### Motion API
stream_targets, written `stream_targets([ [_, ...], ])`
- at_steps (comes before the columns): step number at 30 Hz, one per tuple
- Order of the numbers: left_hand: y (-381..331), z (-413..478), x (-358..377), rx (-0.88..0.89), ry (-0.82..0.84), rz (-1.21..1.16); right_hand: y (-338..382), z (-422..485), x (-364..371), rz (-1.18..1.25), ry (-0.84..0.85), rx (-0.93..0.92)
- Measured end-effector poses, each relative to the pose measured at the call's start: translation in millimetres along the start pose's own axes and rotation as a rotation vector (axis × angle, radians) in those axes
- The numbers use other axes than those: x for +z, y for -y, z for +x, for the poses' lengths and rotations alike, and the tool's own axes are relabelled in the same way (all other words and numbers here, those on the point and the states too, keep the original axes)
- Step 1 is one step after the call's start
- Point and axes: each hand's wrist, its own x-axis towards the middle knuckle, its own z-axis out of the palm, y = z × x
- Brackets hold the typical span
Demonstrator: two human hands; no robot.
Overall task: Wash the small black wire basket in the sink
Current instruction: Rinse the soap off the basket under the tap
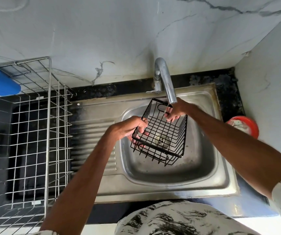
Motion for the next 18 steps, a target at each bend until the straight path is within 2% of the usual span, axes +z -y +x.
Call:
stream_targets([
  [2, -1.1, 0.2, -1.2, 0.028, 0.012, 0.029, 7.1, -0.2, 1.9, 0.048, -0.173, -0.04],
  [4, -1.5, -0.4, -3.9, 0.03, 0.012, 0.039, 13.5, -0.9, 4.5, 0.186, -0.291, -0.161],
  [7, 0.9, 1.0, -6.2, 0.035, -0.007, 0.03, 16.3, -2.6, 6.6, 0.502, -0.234, -0.286],
  [8, 0.7, 0.4, -5.4, 0.033, -0.028, 0.024, 15.8, -1.6, 5.8, 0.505, -0.235, -0.29],
  [12, 9.0, 1.3, -4.0, 0.032, -0.078, 0.018, 3.6, -3.2, 2.3, 0.108, -0.276, -0.193],
  [14, 12.9, 2.6, -3.4, 0.021, -0.078, -0.005, -3.8, -2.1, 4.7, 0.148, -0.394, -0.203],
  [16, 13.2, 3.4, -2.6, 0.003, -0.082, -0.047, -6.3, -3.9, 8.0, 0.255, -0.584, -0.26],
  [17, 11.2, 1.8, -1.4, -0.006, -0.089, -0.046, -5.0, -4.6, 10.3, 0.316, -0.617, -0.306],
  [18, 8.1, 0.6, 0.4, -0.006, -0.09, -0.03, -3.3, -3.2, 12.6, 0.406, -0.579, -0.334],
])
